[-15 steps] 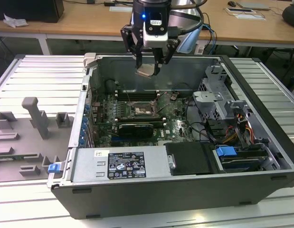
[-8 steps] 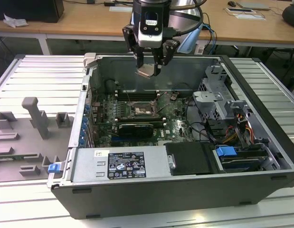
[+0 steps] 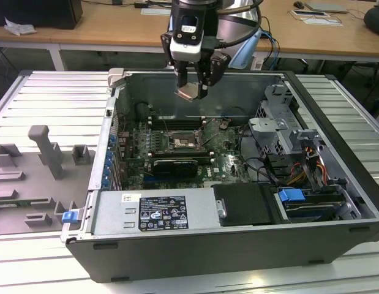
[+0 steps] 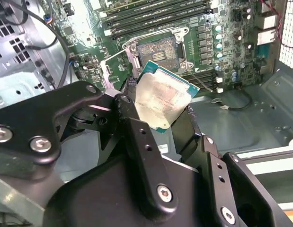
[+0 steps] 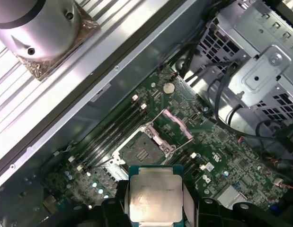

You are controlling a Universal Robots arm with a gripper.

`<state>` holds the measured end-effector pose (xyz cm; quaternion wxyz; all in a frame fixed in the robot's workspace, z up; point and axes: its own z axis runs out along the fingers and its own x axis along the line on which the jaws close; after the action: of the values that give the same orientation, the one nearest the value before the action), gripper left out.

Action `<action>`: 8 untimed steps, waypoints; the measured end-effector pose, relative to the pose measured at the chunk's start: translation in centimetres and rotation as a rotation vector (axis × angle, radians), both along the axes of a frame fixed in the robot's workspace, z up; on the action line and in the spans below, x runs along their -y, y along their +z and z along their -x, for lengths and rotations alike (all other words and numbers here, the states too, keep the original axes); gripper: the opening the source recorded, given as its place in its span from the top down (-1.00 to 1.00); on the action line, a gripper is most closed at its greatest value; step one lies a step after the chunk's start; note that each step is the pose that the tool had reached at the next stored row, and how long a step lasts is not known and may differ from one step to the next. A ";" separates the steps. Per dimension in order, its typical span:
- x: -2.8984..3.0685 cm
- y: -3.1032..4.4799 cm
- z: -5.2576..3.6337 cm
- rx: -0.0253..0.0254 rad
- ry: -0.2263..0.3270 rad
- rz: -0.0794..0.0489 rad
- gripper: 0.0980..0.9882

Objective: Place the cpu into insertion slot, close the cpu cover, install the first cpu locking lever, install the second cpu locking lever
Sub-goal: 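Place the cpu into insertion slot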

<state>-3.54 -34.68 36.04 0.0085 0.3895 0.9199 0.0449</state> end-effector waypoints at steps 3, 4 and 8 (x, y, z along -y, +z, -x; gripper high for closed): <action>0.00 -0.02 0.00 0.0000 -0.039 0.000 0.00; 0.00 -0.03 0.00 0.0000 -0.049 0.000 0.00; 0.00 -0.06 0.00 0.0000 -0.114 0.000 0.00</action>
<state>-3.54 -34.68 35.98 0.0110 0.4412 0.8962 0.0443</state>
